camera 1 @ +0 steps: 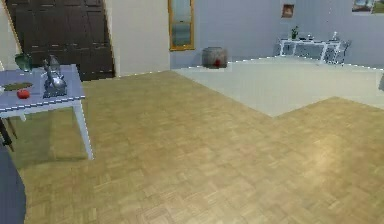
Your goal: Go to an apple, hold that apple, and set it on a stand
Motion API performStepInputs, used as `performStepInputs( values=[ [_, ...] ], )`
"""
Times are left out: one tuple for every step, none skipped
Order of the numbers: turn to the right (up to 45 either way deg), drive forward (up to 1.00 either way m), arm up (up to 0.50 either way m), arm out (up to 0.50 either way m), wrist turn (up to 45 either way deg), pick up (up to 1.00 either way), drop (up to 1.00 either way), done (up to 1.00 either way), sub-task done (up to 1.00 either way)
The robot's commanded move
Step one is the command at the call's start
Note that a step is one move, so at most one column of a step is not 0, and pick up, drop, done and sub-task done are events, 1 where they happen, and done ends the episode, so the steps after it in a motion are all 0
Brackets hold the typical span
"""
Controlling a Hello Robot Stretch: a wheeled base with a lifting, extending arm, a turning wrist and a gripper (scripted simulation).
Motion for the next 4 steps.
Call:
performStepInputs(
  values=[
    [18.0,0.0,0.0,0.0,0.0,0.0,0.0,0.0,0.0],
    [0.0,0.5,0.0,0.0,0.0,0.0,0.0,0.0,0.0],
    [39.0,0.0,0.0,0.0,0.0,0.0,0.0,0.0,0.0],
    [0.0,1.0,0.0,0.0,0.0,0.0,0.0,0.0,0.0]
  ],
)
